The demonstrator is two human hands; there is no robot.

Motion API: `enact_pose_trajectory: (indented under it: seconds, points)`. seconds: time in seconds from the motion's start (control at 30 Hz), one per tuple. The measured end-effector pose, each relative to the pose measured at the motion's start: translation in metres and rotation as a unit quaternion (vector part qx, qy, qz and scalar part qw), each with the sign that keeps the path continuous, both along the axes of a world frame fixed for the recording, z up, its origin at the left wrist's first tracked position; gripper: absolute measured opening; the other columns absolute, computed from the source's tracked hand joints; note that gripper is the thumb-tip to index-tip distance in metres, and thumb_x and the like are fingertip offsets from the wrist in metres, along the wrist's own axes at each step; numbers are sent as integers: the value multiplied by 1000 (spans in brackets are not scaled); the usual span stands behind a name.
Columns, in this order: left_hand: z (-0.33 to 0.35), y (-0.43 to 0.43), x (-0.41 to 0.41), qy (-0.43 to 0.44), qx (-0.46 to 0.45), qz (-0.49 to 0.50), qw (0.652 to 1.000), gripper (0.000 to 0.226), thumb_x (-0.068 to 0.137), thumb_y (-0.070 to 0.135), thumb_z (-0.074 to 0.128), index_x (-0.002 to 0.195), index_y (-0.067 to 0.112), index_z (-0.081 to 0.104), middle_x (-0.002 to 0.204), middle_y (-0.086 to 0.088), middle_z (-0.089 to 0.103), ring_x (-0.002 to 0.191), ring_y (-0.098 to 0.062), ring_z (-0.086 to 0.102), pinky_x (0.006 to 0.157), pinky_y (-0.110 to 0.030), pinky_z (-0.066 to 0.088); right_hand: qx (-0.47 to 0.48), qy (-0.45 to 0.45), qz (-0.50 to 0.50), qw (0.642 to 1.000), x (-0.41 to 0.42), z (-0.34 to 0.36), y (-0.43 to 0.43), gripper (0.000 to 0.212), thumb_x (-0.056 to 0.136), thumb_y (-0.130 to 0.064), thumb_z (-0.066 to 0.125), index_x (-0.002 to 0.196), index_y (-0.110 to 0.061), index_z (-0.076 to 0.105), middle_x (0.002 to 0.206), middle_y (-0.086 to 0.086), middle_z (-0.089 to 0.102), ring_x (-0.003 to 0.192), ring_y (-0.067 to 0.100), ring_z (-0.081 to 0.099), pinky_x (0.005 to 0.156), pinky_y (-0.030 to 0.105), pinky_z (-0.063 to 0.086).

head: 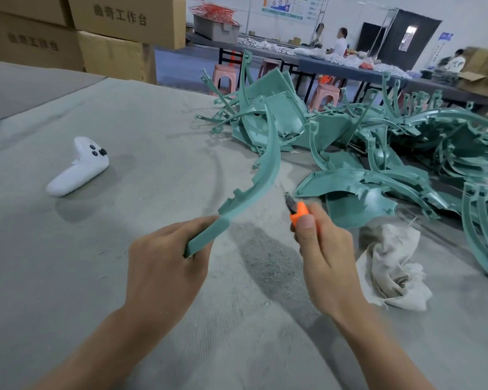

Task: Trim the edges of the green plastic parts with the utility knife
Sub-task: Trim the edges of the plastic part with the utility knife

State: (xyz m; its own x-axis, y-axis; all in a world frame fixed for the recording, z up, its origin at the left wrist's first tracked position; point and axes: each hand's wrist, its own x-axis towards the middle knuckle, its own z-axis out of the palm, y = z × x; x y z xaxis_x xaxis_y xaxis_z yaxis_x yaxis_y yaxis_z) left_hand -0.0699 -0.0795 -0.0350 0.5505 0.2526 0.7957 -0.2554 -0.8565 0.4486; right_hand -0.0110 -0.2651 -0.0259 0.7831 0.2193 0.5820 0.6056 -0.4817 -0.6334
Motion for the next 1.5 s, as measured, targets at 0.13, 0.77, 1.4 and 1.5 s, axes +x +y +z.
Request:
enact_pose_trajectory:
  seconds: [0.13, 0.77, 1.4, 1.5]
  points:
    - [-1, 1, 0, 7, -14, -34, 999, 29, 74, 7, 80, 62, 11, 54, 87, 22, 45, 55, 21, 39, 54, 7, 23, -26, -4, 11, 1000, -3, -3, 6, 64, 99, -66, 17, 78, -13, 46, 60, 3, 49, 55, 19, 46, 53, 37, 34]
    - [-3, -2, -1, -2, 10, -8, 1000, 16, 71, 3, 73, 63, 12, 63, 100, -2, 37, 76, 2, 39, 58, 7, 24, -11, 24, -7, 1000, -3, -4, 5, 57, 98, -65, 21, 74, -17, 42, 62, 5, 48, 54, 21, 44, 53, 41, 35]
    - [-5, -3, -3, 29, 20, 10, 999, 29, 62, -11, 84, 63, 10, 65, 52, -6, 52, 71, -21, 41, 56, 5, 24, -9, 51, -16, 999, -11, -1, 11, 51, 97, -63, 22, 71, -22, 40, 68, 6, 50, 56, 21, 45, 56, 43, 35]
    - [-6, -1, -3, 20, 14, 11, 1000, 27, 66, -4, 83, 62, 12, 62, 52, -5, 50, 69, -18, 40, 56, 5, 25, -16, 49, -4, 999, -14, -1, 15, 52, 98, -61, 20, 71, -21, 40, 67, 5, 48, 58, 22, 45, 57, 40, 35]
